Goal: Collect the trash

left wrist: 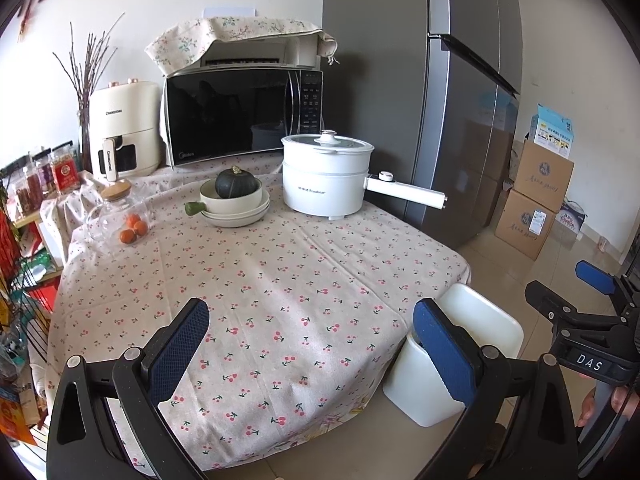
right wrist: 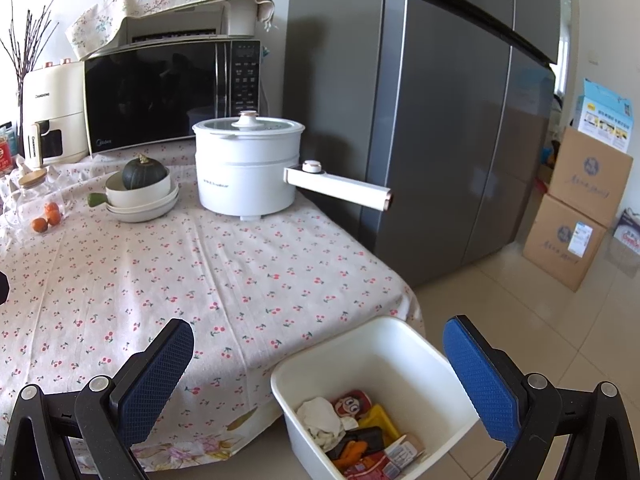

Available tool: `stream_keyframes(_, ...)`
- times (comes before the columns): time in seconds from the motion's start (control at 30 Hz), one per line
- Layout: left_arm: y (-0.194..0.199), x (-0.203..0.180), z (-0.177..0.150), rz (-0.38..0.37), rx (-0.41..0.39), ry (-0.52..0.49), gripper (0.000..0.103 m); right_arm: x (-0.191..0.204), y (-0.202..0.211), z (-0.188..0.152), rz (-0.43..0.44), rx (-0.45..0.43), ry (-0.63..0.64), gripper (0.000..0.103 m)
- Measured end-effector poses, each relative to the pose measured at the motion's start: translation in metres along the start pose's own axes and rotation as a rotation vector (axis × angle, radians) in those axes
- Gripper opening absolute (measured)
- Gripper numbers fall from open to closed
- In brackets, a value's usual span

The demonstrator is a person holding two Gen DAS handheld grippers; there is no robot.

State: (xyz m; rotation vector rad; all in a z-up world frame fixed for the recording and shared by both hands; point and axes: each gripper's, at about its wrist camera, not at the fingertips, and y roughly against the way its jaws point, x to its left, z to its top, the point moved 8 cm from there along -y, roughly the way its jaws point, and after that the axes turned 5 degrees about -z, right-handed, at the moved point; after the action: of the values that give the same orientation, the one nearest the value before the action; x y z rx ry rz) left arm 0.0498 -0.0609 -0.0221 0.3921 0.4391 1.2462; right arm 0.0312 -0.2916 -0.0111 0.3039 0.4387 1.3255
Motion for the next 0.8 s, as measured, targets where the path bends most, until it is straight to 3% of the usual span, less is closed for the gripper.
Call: stream_keyframes(0.8,0.0011,-0.0041,-0.0008,-0.014,-0.008,0.002,0.103,-0.0027,0.0041,0.0036,-0.008,-0.027,0.008,0.102)
